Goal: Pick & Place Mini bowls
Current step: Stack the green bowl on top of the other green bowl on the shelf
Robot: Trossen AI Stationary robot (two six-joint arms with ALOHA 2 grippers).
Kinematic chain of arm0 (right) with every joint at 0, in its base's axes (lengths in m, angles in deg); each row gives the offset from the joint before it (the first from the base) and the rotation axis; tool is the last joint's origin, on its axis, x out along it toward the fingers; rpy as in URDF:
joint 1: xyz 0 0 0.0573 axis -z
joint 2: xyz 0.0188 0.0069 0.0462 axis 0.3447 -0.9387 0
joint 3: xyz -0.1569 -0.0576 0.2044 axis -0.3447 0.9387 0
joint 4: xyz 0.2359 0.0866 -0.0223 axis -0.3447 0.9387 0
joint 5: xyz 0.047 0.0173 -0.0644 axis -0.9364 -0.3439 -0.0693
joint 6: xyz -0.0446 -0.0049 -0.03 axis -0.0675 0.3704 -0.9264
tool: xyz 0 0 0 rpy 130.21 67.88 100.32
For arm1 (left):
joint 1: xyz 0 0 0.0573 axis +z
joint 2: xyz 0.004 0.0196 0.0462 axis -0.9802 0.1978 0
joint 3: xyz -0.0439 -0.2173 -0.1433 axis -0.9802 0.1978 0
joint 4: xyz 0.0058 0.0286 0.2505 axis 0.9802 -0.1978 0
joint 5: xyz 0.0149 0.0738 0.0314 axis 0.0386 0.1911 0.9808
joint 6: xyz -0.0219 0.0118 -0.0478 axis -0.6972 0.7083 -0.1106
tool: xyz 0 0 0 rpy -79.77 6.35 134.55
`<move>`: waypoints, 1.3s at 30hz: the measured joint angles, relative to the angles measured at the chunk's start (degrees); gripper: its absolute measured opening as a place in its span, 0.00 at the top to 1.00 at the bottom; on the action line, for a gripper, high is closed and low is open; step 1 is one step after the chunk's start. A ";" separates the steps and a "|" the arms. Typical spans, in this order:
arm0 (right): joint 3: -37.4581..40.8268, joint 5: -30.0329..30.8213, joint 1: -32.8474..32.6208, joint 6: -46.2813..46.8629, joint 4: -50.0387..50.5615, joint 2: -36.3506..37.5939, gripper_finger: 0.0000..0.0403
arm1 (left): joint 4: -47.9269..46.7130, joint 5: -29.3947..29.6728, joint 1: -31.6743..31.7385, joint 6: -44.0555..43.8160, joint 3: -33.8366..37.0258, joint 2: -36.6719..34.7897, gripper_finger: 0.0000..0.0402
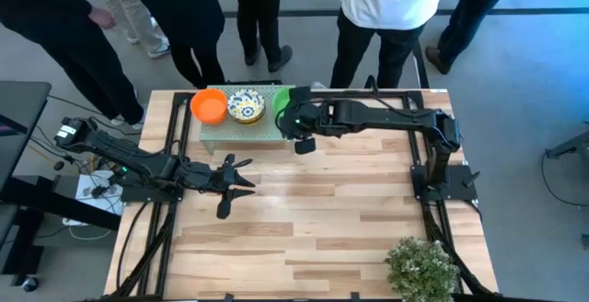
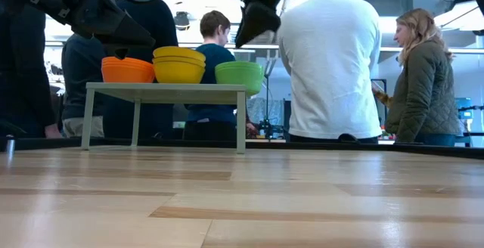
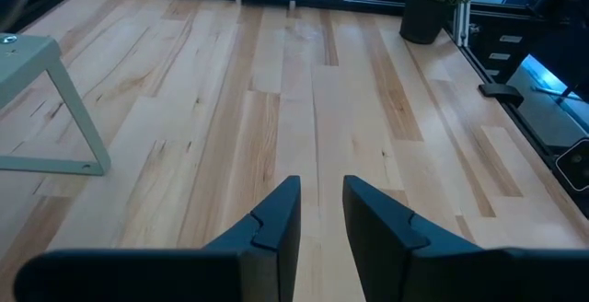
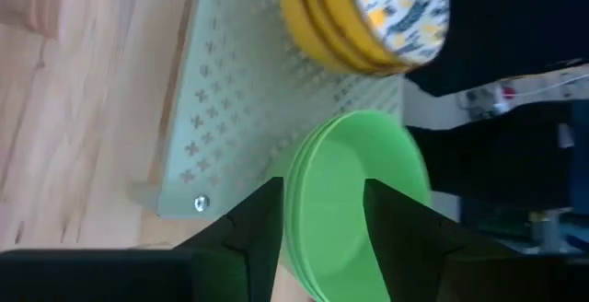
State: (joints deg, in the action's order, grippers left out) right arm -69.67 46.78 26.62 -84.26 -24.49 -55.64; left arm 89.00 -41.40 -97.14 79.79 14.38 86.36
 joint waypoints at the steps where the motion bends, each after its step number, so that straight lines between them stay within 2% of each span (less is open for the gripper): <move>1: -0.83 1.04 -0.60 0.22 0.61 0.00 0.63 | 0.00 0.00 0.00 0.00 0.00 0.00 0.79; 3: -1.96 3.68 -1.37 1.52 2.79 0.12 0.64 | 0.00 -0.01 -0.01 0.00 0.00 0.00 0.79; 5: -2.35 5.26 -1.49 7.21 6.33 0.13 0.66 | 0.00 -0.01 0.00 -0.28 0.00 0.00 0.79; 8: -2.35 2.06 -0.45 17.62 15.00 0.13 0.71 | 0.00 -0.02 0.00 -2.10 0.00 0.00 0.79; 11: -1.81 -1.94 0.29 23.89 22.88 -0.17 0.77 | 0.00 -0.13 -0.12 -4.46 0.00 0.00 0.79; 14: 0.30 0.04 0.63 26.76 26.34 -0.48 0.85 | 0.01 -1.63 -0.20 -4.73 0.00 -0.02 0.79; 19: 5.32 5.45 4.52 26.53 21.09 -0.46 0.98 | 0.02 -2.10 -0.20 -4.75 0.00 -0.02 0.79; 25: 7.14 6.57 10.48 21.40 9.76 -0.48 0.99 | 0.09 -2.10 -0.17 -4.75 0.00 -0.02 0.79; 29: 7.16 4.11 12.04 17.82 4.63 -0.48 0.99 | 0.52 -2.11 -0.17 -4.73 0.00 -0.02 0.79; 34: 7.16 -2.49 12.21 14.33 1.72 -0.48 1.00 | 0.87 -2.12 -0.17 -4.66 0.00 -0.02 0.79; 39: 7.16 -2.72 11.50 13.77 -0.71 -0.48 1.00 | 0.87 -2.14 -0.17 -4.57 0.00 -0.02 0.79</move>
State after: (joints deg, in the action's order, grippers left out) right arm -62.51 44.06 38.12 -70.49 -25.20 -56.12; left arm 89.88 -43.54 -97.31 75.22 14.38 86.34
